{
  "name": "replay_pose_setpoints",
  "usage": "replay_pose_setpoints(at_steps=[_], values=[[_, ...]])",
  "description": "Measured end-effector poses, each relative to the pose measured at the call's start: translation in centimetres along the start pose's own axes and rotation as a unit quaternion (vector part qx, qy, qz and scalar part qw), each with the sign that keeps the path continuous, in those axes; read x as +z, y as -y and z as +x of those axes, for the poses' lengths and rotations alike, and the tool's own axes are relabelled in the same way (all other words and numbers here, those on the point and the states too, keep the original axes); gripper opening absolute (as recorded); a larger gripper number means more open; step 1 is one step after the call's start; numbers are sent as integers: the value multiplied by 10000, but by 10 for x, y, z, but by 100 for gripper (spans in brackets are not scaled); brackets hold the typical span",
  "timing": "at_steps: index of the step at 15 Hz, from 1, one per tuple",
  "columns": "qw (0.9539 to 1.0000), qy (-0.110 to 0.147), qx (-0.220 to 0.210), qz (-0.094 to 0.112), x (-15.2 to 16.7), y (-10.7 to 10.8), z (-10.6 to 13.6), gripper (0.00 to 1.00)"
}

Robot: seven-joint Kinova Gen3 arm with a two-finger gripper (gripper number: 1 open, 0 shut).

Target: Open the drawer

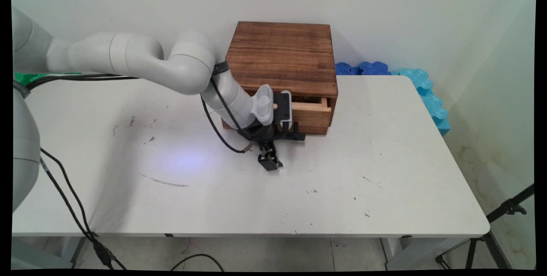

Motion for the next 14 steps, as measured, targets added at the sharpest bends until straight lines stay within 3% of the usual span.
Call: replay_pose_setpoints(at_steps=[14], values=[[9984,82,-428,-360,-27,-80,4,100]])
